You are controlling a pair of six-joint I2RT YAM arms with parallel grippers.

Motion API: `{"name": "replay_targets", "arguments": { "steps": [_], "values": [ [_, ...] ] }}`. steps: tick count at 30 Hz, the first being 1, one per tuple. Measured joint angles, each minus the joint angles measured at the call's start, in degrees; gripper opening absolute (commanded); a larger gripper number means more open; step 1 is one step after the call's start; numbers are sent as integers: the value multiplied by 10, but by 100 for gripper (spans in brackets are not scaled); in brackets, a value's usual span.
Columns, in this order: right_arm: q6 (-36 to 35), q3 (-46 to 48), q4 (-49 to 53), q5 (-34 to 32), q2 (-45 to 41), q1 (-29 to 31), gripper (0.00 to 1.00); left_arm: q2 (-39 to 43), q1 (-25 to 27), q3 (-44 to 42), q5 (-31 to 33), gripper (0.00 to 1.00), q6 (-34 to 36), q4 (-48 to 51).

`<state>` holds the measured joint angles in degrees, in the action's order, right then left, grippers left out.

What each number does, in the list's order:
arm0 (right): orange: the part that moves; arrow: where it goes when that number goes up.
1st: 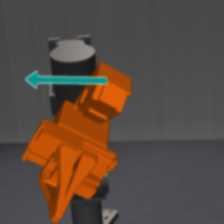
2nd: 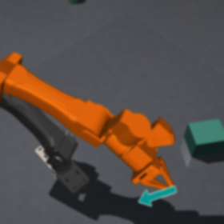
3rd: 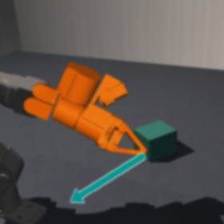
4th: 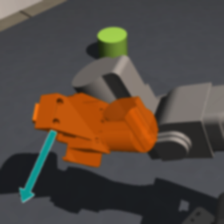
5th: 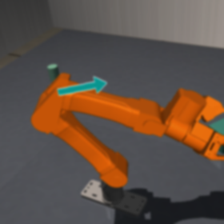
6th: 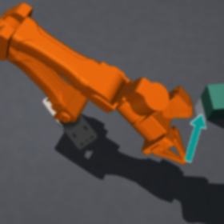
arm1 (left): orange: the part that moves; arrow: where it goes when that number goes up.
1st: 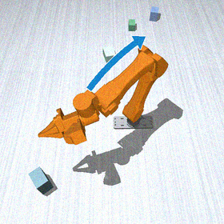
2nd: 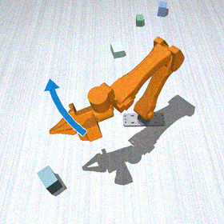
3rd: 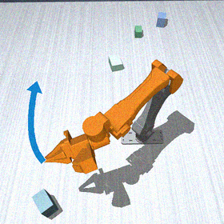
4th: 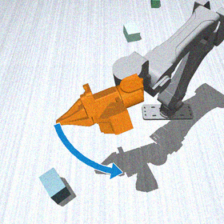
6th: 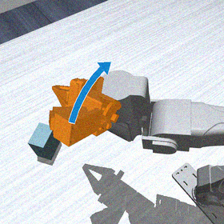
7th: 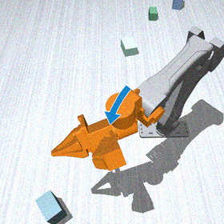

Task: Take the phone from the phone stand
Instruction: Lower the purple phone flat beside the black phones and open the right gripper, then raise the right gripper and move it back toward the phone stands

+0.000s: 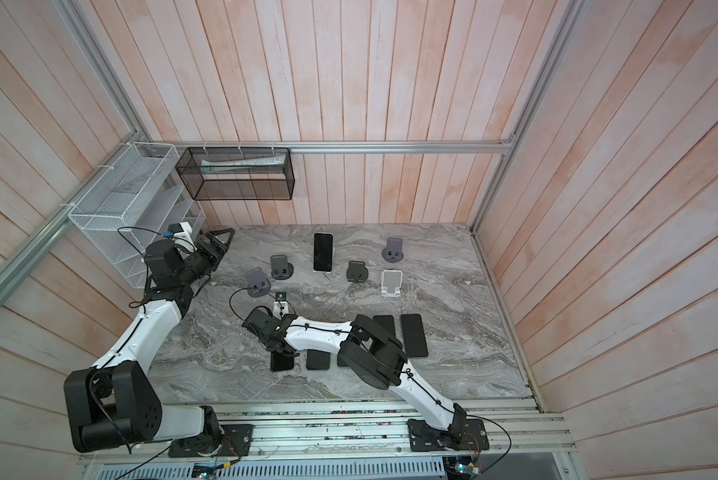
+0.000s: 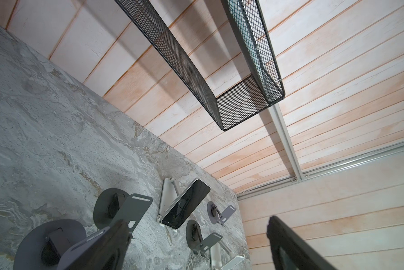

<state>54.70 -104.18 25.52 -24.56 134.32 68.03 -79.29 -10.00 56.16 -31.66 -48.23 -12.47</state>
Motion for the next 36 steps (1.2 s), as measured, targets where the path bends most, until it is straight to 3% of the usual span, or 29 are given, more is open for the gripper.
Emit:
{"name": "replay_targets", "arguments": {
  "steps": [7,14,21,26,29,33,36],
  "values": [
    [-38,12,34,9,-38,1,98,4,26,0,17,93,13,11],
    [-94,66,32,4,-155,-12,98,12,85,14,22,93,40,44],
    [-165,128,-3,-7,-268,-84,98,31,132,29,23,93,67,63],
    [-210,129,-43,11,-272,-161,98,32,132,30,26,93,69,68],
    [-224,97,-46,26,-235,-199,81,32,132,30,25,93,69,68],
    [-229,84,-92,104,-183,-235,37,29,132,30,25,93,69,68],
    [-226,98,-126,159,-165,-255,16,28,132,30,24,93,69,70]
  ]
}}
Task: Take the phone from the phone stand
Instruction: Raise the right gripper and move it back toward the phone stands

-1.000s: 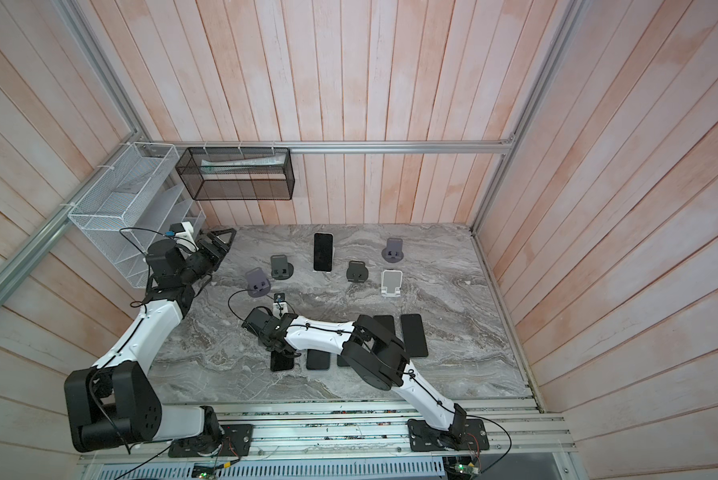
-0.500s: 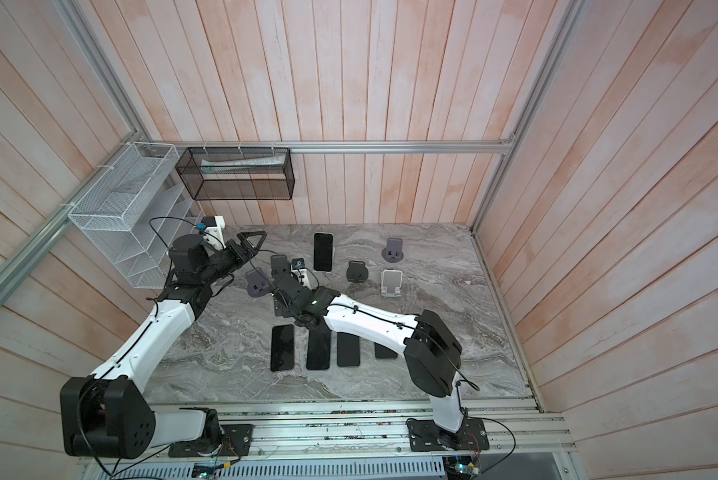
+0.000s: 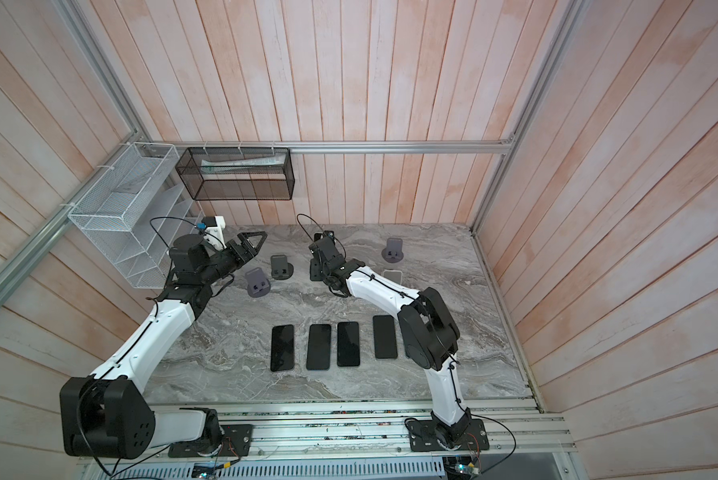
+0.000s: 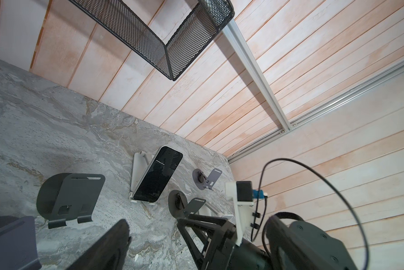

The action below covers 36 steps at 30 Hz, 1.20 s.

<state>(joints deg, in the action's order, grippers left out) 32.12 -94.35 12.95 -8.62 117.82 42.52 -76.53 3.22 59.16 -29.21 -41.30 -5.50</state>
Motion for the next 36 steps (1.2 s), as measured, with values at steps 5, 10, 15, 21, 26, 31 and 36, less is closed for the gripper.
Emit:
{"name": "replay_targets", "arguments": {
  "steps": [5,10,15,21,26,31,36],
  "values": [
    [-13,-45,-12,57,65,-24,13,-1,-2,0,-4,93,0,0],
    [-24,-86,-14,89,134,-31,12,-2,-4,0,-5,93,-1,0],
    [-24,-88,-19,96,160,-29,12,-2,-4,0,-7,93,-1,-1],
    [-23,-115,-22,77,187,-30,10,-2,-4,0,-8,93,-1,-1],
    [-23,-134,-16,49,200,-33,8,-2,-4,0,-10,93,-1,-1],
    [-27,-151,2,26,210,-37,7,-3,-4,0,-13,93,-1,-1],
    [-35,-152,10,16,210,-41,7,-3,-4,0,-15,93,-1,-1]
  ]
}}
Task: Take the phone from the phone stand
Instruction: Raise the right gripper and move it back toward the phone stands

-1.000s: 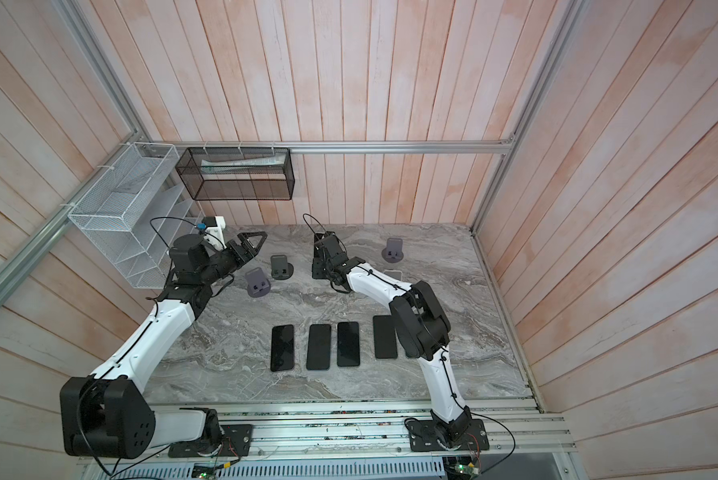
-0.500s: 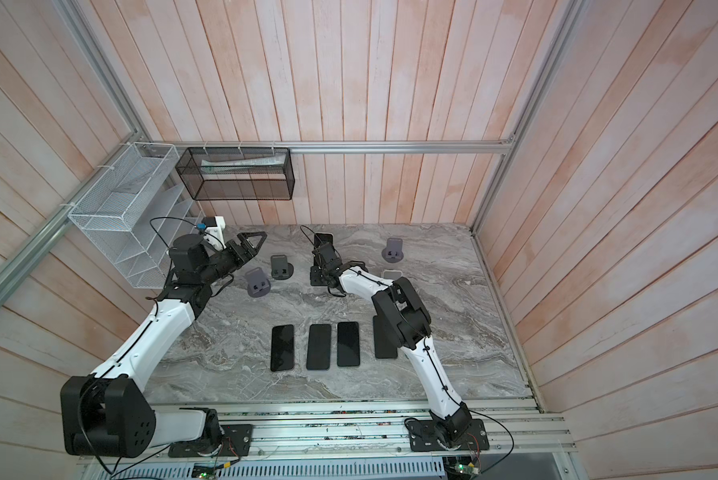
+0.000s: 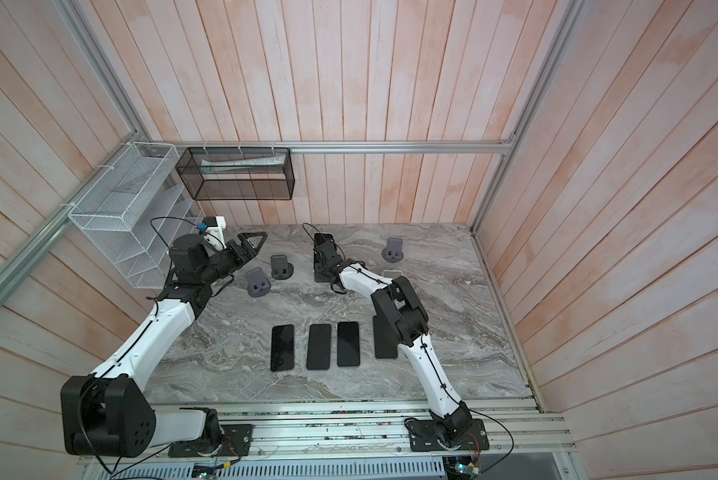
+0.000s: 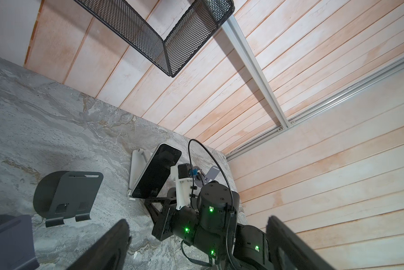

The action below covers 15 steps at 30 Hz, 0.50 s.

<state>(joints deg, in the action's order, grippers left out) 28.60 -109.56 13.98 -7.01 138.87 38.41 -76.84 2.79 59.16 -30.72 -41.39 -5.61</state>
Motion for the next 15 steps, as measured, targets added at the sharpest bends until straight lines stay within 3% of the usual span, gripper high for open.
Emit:
{"name": "replay_targets", "arguments": {
  "steps": [11,15],
  "values": [
    [-14,0,15,-9,0,-3,7,-3,0,0,-3,93,0,0],
    [-22,3,28,9,-6,-3,15,-5,0,0,-3,98,-2,0]
  ]
}}
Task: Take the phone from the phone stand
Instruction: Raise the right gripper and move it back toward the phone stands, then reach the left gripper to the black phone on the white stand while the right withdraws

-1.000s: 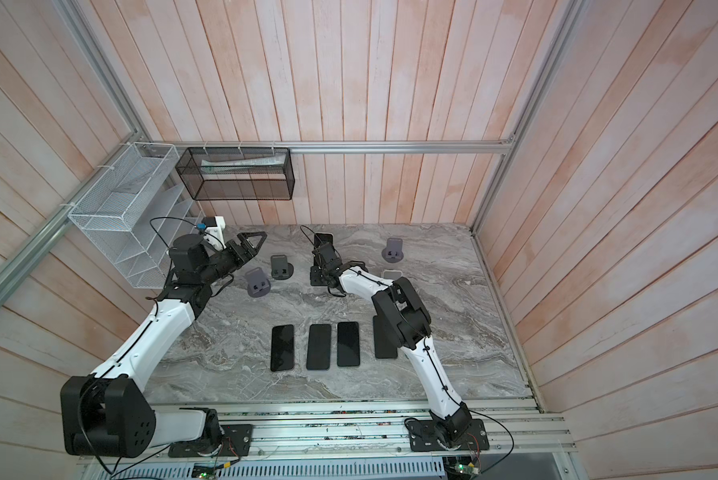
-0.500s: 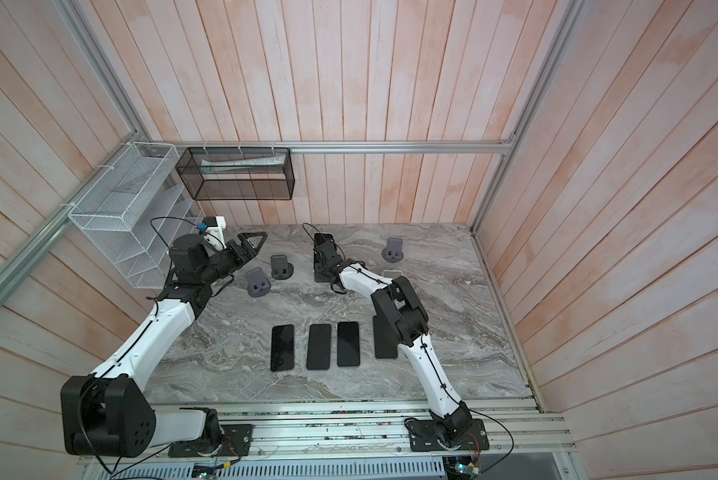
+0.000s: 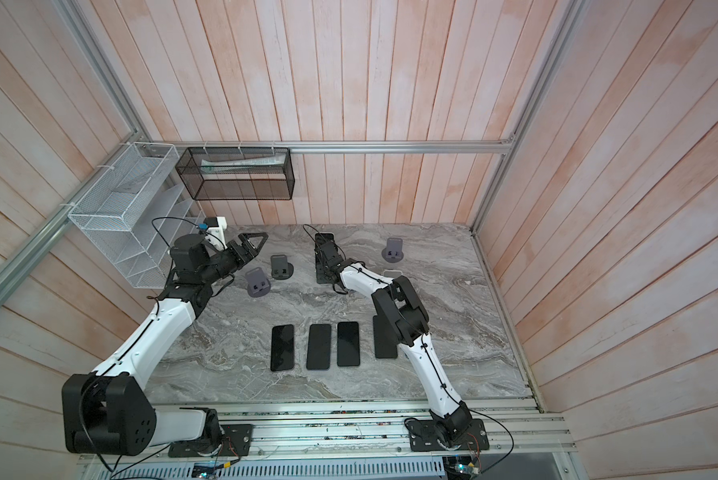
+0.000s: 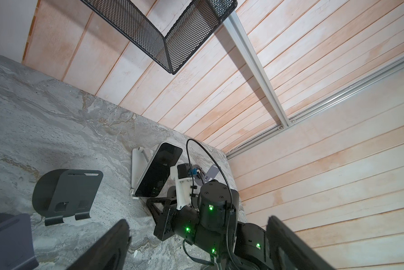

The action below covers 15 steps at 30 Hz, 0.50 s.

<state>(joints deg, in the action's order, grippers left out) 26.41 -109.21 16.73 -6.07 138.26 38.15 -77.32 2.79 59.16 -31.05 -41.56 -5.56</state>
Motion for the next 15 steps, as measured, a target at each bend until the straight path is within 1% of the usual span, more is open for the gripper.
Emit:
{"name": "replay_targets", "arguments": {
  "steps": [2,4,7,9,11,13,14,15],
  "values": [
    [-3,18,3,11,-22,1,21,0,0,0,0,100,-2,0],
    [-6,52,5,23,-65,1,26,0,0,0,3,100,0,1],
    [-13,111,1,37,-162,1,36,1,-1,6,9,100,8,10],
    [-22,173,-23,47,-257,0,44,-3,-3,24,6,100,18,27],
    [-29,252,-60,48,-358,-1,50,-9,1,45,14,100,37,40],
    [-30,345,-105,40,-463,-6,57,-12,17,60,41,100,62,58],
    [-32,395,-123,34,-516,-13,60,-16,33,70,62,100,76,72],
    [-31,439,-134,27,-563,-26,67,-23,56,85,89,100,92,88]
  ]
}}
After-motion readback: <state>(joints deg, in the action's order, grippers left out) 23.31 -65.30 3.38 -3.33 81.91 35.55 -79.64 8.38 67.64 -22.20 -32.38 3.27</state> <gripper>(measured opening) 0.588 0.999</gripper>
